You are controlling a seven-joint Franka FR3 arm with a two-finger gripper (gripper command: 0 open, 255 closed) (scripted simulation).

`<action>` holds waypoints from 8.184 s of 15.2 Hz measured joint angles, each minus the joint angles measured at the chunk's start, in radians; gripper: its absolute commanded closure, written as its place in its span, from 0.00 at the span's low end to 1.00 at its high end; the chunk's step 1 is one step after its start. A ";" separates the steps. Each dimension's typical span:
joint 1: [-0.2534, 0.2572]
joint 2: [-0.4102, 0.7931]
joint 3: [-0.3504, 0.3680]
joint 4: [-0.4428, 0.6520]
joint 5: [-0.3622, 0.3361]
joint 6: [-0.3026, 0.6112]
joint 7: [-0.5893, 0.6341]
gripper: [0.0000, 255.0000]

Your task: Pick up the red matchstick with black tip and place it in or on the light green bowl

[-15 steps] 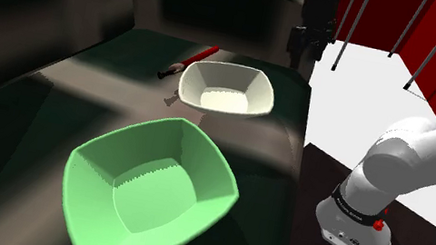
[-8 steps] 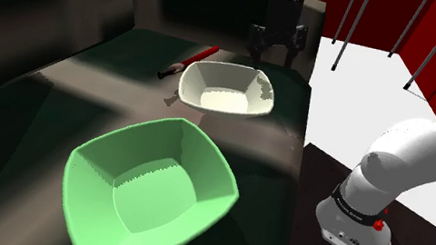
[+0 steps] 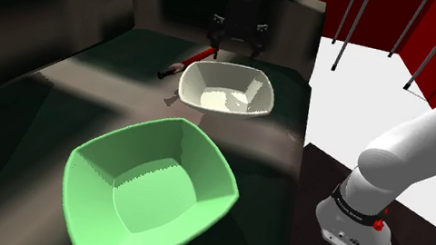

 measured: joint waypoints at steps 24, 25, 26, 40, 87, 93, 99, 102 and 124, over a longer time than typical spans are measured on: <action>-0.047 0.346 0.103 0.200 -0.069 0.247 0.527 1.00; -0.047 0.346 0.103 0.200 -0.069 0.247 0.527 1.00; -0.047 0.343 0.103 0.202 -0.069 0.245 0.528 1.00; -0.049 0.342 0.101 0.262 -0.071 0.182 0.535 1.00; 0.164 0.042 0.429 0.304 0.066 0.004 1.099 1.00; 0.178 0.071 0.545 0.337 0.045 0.027 1.232 1.00; 0.190 0.050 0.547 0.248 0.065 0.100 1.219 1.00; 0.197 0.037 0.545 0.202 0.077 0.135 1.210 1.00; 0.202 0.019 0.519 0.236 0.086 0.085 1.203 0.00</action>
